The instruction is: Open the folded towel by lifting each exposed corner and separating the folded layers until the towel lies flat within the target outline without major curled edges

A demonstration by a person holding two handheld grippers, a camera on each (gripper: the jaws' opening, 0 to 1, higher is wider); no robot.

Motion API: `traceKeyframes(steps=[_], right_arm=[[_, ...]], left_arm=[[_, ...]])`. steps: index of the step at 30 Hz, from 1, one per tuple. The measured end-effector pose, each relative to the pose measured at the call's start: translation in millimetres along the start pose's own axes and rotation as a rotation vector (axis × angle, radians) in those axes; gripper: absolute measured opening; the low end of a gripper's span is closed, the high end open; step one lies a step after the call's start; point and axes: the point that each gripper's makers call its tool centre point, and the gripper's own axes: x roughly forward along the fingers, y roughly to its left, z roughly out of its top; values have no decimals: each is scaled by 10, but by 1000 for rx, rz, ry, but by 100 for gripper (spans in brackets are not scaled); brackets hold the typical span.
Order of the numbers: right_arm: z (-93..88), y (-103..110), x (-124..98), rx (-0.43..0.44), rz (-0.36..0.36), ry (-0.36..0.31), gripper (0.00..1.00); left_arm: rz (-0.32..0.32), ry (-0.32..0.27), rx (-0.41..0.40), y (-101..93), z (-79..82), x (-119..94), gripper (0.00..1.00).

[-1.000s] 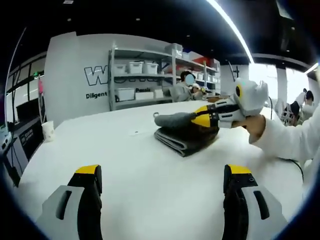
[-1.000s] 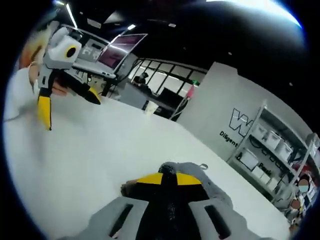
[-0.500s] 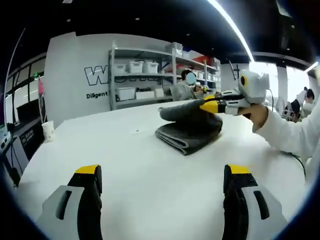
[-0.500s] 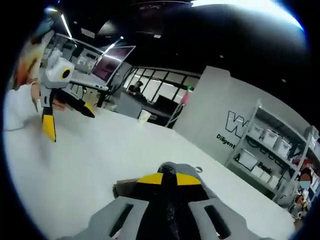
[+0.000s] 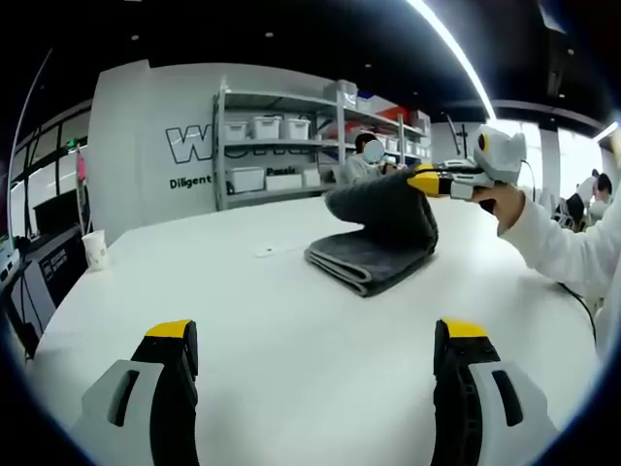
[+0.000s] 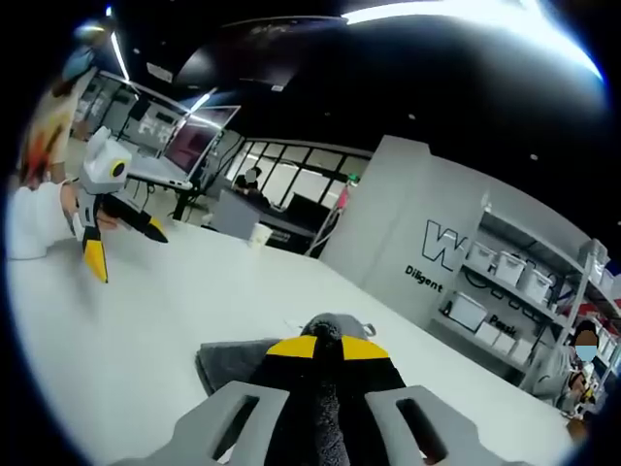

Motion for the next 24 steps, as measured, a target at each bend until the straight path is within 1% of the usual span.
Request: traceKeyframes(steps=[5, 11, 15, 24], right_arm=[[-2, -133, -78, 3, -22, -6, 0], [-15, -296, -173, 6, -46, -12, 0], [-43, -429, -246, 12, -69, -13, 0], [-126, -659, -363, 32, -119, -2, 0]], left_arm=[[1, -10, 0, 17, 13, 4, 100], [-11, -19, -12, -6, 12, 6, 100], [-9, -13, -7, -16, -7, 5, 100], [1, -3, -4, 5, -42, 4, 100]])
